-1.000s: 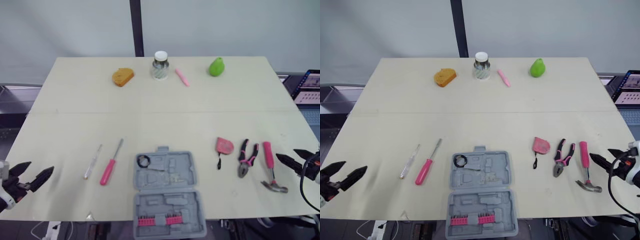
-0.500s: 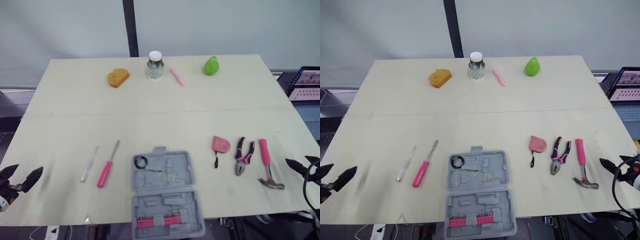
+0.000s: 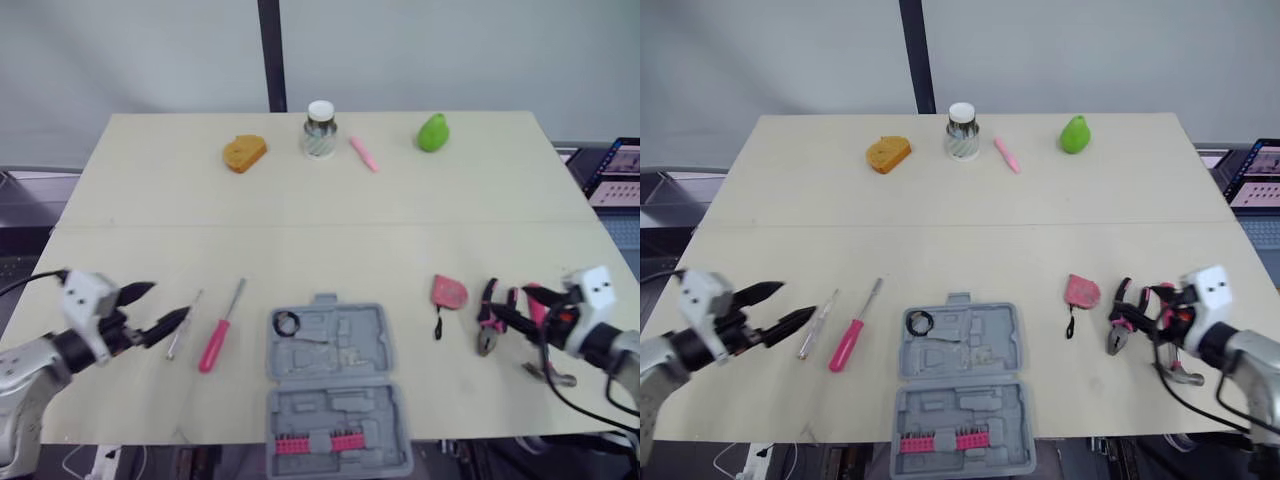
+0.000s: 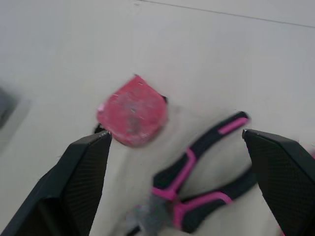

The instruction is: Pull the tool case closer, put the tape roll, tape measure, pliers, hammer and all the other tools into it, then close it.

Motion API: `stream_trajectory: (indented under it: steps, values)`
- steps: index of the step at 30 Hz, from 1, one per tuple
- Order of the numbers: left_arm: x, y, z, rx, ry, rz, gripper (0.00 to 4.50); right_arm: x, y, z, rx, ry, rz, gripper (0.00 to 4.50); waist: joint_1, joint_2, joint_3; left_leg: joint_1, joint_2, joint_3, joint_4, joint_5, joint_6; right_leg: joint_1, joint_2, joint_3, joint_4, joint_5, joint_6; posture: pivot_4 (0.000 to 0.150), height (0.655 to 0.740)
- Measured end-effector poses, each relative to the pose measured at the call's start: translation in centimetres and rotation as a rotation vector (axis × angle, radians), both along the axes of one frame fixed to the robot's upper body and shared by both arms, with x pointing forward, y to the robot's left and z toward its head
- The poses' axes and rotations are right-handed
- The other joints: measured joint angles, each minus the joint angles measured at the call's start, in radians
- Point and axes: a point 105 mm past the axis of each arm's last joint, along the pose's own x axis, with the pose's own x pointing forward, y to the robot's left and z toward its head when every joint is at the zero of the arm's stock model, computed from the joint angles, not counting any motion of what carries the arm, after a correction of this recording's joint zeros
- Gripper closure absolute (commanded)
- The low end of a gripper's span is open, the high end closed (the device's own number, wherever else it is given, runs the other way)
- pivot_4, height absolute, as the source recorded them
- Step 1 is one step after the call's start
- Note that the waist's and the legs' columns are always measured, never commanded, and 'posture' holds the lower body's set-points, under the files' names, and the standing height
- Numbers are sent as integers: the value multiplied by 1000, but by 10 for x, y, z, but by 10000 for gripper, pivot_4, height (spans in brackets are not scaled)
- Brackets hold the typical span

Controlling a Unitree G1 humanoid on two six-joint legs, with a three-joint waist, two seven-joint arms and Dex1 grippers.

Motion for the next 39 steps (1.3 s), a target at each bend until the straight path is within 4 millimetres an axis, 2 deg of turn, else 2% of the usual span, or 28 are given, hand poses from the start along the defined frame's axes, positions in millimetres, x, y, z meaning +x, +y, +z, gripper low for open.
stream_trajectory:
  steps: [4, 7, 11, 16, 20, 23, 26, 30, 39]
  values:
    - [1, -48, 5, 3, -5, -213, 278, -1, 32, -4, 12, 36, -27, 0, 1, 0, 0, 0, 0, 0, 0, 1, 0, 0, 2, 0, 0, 0, 0, 1500, 7400]
    - [-6, -88, 3, -1, 1, -405, 278, -2, 50, -9, 2, 61, -43, 0, 1, 0, 0, 0, 0, 1, 0, 1, 1, 0, 2, 1, 0, 0, 0, 1500, 7400]
    - [-15, -122, -1, -19, 4, -570, 278, -9, 61, -15, -29, 106, -44, 0, 1, 0, 0, 0, 1, 1, 0, 2, 0, 0, 4, 1, -1, 0, 0, 1500, 7400]
    - [-14, -144, 1, -25, -33, -660, 278, -18, 70, -29, -29, 163, -53, 0, 2, 0, 0, 0, 2, 1, 0, 4, -1, 0, 5, 2, -1, 0, 0, 1500, 7400]
    - [-16, -153, -2, -35, -41, -690, 278, -17, 67, -35, -50, 165, -111, 0, -2, 0, 0, 0, 3, 1, 0, 5, -2, -1, 6, 2, 0, 0, 0, 1500, 7400]
    - [-17, -156, -2, -46, -45, -696, 278, -16, 72, -38, -49, 166, -117, 0, 0, 0, 0, 0, 3, 1, 0, 5, -2, -1, 7, 2, 1, 0, -1, 1500, 7400]
    - [-17, -156, -3, -51, -43, -695, 0, -13, 76, -42, -38, 173, -129, 8606, -1, 0, 0, 0, 3, 1, 0, 6, -1, -1, 7, 3, 1, 0, -1, 1500, 7400]
    - [-12, -156, -6, -54, -39, -684, 0, -7, 76, -43, -46, 163, -149, 28735, -1, 1, 0, 0, 3, 1, 0, 7, -2, -1, 7, 3, 1, 1, -2, 1500, 7400]
    - [-8, -160, -9, -50, -58, -682, 0, 3, 75, -49, -68, 150, -178, 28735, -1, 1, 0, -1, 3, 1, 0, 8, -2, -4, 7, 3, 3, 1, -2, 1500, 7400]
